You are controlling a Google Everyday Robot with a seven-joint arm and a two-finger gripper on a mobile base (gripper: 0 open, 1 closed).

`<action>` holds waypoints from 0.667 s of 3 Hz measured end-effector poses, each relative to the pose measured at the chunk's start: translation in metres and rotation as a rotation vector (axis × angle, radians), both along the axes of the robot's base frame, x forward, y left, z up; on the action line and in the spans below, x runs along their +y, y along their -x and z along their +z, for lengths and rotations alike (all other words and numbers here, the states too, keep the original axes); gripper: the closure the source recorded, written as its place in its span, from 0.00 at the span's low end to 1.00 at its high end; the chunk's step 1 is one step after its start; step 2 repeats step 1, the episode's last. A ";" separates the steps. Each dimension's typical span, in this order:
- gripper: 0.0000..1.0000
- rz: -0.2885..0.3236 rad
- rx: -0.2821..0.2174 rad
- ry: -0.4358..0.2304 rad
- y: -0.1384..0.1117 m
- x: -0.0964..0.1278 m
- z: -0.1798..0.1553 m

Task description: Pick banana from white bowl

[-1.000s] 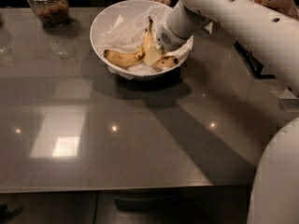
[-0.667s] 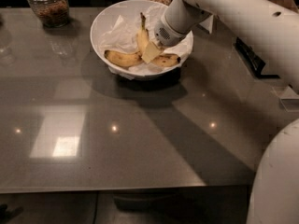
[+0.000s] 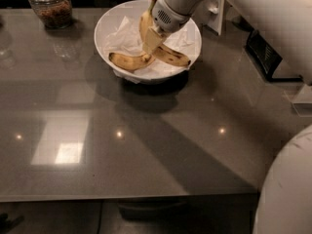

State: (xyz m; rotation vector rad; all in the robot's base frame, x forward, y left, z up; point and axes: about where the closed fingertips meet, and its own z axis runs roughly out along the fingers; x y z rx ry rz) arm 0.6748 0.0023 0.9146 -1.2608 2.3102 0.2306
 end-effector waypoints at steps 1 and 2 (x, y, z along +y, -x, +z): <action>1.00 0.055 0.039 0.077 0.011 0.003 0.013; 1.00 0.055 0.039 0.077 0.011 0.003 0.013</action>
Offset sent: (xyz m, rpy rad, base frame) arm 0.0000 0.0000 0.0000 0.0000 0.0000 0.0000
